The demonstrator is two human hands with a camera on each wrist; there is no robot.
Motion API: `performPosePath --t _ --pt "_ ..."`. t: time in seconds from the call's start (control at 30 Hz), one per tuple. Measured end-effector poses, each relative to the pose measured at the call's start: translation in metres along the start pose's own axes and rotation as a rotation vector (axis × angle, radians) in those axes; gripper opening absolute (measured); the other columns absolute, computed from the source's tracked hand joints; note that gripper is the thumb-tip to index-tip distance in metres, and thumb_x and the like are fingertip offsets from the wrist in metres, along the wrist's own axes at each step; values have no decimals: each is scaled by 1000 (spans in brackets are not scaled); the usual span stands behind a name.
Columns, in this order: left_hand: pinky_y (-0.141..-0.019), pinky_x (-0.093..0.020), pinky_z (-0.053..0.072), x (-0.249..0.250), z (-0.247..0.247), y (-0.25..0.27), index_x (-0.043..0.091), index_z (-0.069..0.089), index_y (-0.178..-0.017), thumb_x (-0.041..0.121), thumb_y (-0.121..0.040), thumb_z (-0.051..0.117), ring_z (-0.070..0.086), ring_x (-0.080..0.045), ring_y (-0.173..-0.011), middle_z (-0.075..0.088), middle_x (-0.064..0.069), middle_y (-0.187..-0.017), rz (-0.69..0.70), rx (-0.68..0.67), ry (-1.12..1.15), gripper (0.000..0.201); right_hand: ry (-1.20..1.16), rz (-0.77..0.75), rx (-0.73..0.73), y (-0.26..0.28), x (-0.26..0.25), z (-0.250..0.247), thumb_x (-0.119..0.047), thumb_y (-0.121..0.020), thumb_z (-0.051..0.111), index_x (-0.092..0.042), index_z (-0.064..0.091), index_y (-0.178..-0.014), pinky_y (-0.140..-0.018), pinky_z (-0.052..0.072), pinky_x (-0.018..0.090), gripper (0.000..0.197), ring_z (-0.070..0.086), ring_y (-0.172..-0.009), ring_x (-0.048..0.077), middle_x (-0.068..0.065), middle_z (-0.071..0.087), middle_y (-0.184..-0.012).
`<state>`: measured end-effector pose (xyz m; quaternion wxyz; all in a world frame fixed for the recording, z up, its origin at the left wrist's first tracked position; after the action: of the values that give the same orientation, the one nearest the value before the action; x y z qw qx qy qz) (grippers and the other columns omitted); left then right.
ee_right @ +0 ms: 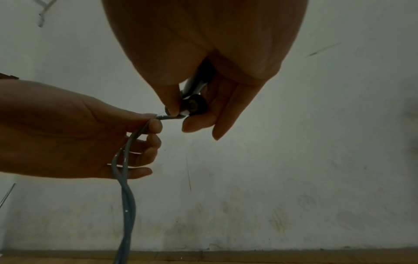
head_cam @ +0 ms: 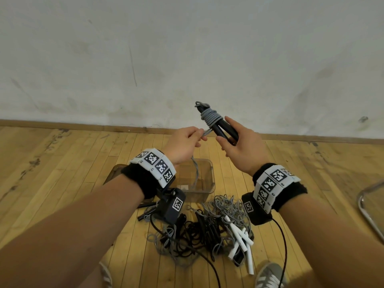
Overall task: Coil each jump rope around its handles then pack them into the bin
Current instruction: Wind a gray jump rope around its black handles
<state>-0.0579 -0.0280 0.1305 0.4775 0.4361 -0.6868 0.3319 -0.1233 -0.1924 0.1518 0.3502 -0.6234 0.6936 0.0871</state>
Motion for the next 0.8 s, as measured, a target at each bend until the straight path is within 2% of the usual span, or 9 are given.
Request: performPosePath --t 0.1,0.2,0.27,0.4,0.5,0.57,0.63,0.7,0.8 --pt "-78 -24 51 -2 3 -2 20 69 -91 29 -109 46 63 -9 -80 65 5 -86 -17 -10 70 31 26 -34 27 -1 -3 -4 -40 -96 65 -28 42 -153 -84 60 40 63 73 -88 19 -1 75 -114" --pt "-65 -24 55 -4 9 -2 9 73 -100 22 -109 47 55 -7 -62 58 2 -74 -113 -58 303 30 87 -70 60 0 -8 -8 -38 -96 65 -32 43 -152 -83 58 37 61 71 -94 21 -2 74 -118" --pt "-53 -19 47 -4 10 -2 3 74 -108 19 -109 47 46 -4 -54 53 4 -69 -144 -56 378 31 107 -82 60 2 -11 -8 -38 -97 63 -35 40 -154 -76 58 36 61 70 -88 20 -3 74 -115" --pt "-44 -15 31 2 10 -1 1 73 -114 21 -108 48 37 -4 -50 52 5 -68 -156 -5 416 32 163 -102 74 3 -14 -6 -35 -101 58 -39 33 -155 -62 54 32 60 63 -72 17 -4 72 -105" --pt "-42 -16 28 3 10 0 -5 70 -116 17 -101 57 37 -7 -51 52 3 -67 -180 21 425 30 131 -95 57 3 -10 2 -30 -102 54 -39 30 -156 -60 53 34 59 62 -71 18 -3 71 -101" --pt "-42 -17 29 0 6 0 -4 72 -113 25 -98 62 38 -8 -51 53 2 -69 -191 47 398 34 99 -128 17 5 -10 15 -34 -105 45 -38 25 -158 -55 42 31 57 57 -69 14 -2 67 -92" --pt "-42 -17 29 -5 1 -1 2 76 -105 42 -96 65 38 -6 -50 53 4 -68 -193 79 381 42 51 -163 -24 10 -11 28 -39 -108 32 -36 21 -160 -60 34 28 53 52 -76 13 -1 60 -89" --pt "-41 -16 28 -9 -3 -2 2 77 -102 54 -91 68 37 -5 -47 53 8 -61 -193 106 368 54 8 -185 -60 12 -12 37 -40 -108 24 -36 20 -161 -71 38 30 52 50 -91 17 1 61 -101" --pt "-39 -16 28 -18 -7 -4 -8 73 -105 57 -87 72 37 -5 -43 54 8 -57 -206 157 327 68 -79 -202 -98 12 -15 38 -32 -108 36 -33 29 -159 -85 37 30 51 44 -99 6 -6 59 -111"
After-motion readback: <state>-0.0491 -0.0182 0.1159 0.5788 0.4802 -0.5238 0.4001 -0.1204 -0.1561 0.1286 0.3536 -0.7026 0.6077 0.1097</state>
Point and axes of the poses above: each hand's wrist, its own y-axis away from the middle knuckle, its own z-axis out of the palm, x = y × z, the point moved 7 cm from there along -y, towards the middle knuckle
